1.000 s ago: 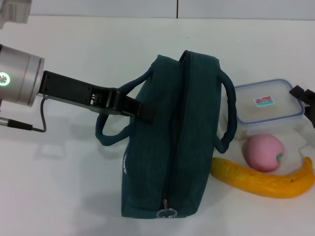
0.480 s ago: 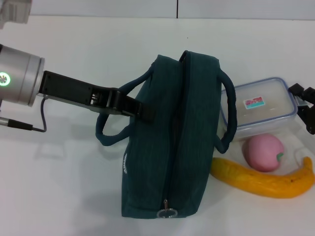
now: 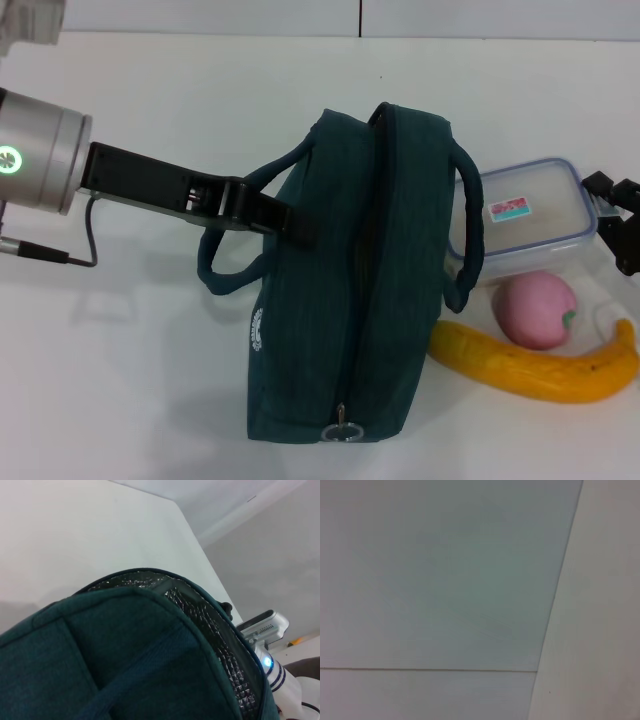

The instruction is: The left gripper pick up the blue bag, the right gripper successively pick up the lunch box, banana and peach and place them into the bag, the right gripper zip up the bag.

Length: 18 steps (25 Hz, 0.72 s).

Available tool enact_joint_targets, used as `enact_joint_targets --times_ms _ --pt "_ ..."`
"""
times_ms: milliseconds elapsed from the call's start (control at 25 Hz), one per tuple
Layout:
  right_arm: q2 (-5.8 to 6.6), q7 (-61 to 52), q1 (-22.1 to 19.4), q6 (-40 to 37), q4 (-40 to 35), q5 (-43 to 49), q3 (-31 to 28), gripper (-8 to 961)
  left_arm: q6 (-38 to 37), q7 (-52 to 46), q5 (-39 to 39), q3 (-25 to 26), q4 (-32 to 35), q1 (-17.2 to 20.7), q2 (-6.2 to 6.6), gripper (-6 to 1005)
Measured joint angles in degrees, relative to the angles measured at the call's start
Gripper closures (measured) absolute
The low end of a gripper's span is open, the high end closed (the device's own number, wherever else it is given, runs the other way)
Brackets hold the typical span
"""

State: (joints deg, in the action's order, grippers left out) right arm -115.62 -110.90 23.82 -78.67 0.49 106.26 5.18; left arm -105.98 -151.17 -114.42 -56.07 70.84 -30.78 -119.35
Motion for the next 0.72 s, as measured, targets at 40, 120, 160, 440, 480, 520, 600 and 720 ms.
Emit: enact_joint_targets --times_ms 40,120,160,440,480,520,600,720 --pt "-0.01 -0.37 0.0 0.0 0.15 0.0 0.0 765 0.02 0.0 0.03 0.0 0.0 -0.09 0.0 938" --pt "-0.03 -1.44 0.0 0.0 0.21 0.0 0.0 766 0.05 0.0 0.06 0.0 0.0 -0.3 0.0 938" --pt "-0.06 -2.15 0.0 0.0 0.25 0.0 -0.01 767 0.08 0.0 0.09 0.0 0.0 -0.46 0.0 938" --pt "-0.13 -8.92 -0.15 0.06 1.88 -1.35 -0.09 777 0.08 -0.19 0.98 0.22 0.01 -1.73 0.11 938" --pt "-0.13 -8.95 -0.24 0.05 2.29 -1.76 -0.09 779 0.08 -0.21 0.98 0.26 0.02 -1.89 0.14 938" --pt "-0.13 -8.99 -0.33 0.05 2.68 -2.31 -0.09 781 0.07 -0.22 0.99 0.29 0.06 -2.01 0.14 938" --pt "-0.13 -9.2 -0.45 0.03 3.14 -2.9 -0.09 785 0.07 -0.23 1.01 0.32 0.2 -2.09 0.17 938" --pt "-0.13 -10.53 -0.76 -0.14 3.31 -3.08 -0.09 792 0.07 -0.24 1.04 0.34 0.39 -2.1 0.34 938"
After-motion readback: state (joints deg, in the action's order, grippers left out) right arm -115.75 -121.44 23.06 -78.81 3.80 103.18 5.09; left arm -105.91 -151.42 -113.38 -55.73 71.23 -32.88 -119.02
